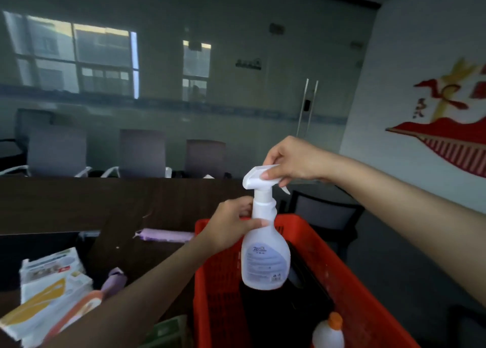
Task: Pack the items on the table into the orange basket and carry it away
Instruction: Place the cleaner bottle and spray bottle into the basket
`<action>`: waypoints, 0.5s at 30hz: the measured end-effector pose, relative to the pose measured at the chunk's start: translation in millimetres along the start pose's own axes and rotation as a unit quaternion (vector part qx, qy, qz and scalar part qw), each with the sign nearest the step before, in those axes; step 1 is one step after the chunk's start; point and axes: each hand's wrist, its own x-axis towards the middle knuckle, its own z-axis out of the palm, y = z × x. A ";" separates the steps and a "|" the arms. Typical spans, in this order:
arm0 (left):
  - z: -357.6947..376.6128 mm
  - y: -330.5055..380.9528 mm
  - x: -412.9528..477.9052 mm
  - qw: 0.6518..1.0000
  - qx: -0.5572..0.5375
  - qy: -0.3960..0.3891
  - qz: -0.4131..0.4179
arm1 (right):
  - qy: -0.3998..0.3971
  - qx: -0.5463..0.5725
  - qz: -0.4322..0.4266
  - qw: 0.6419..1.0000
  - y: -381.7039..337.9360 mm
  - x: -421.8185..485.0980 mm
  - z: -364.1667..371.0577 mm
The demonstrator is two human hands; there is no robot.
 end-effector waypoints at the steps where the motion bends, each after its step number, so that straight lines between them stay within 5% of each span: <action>1: 16.2 -2.5 0.9 1.000 -0.017 -0.025 -0.003 | 0.000 0.001 0.018 1.000 14.9 -6.7 1.7; 8: 105.3 -52.5 -23.7 0.986 -0.022 -0.161 -0.036 | -0.036 0.017 0.099 0.994 108.7 -57.6 49.0; 15: 163.7 -104.1 -42.9 0.940 0.199 -0.268 -0.076 | -0.100 -0.005 0.120 0.988 184.5 -91.5 115.7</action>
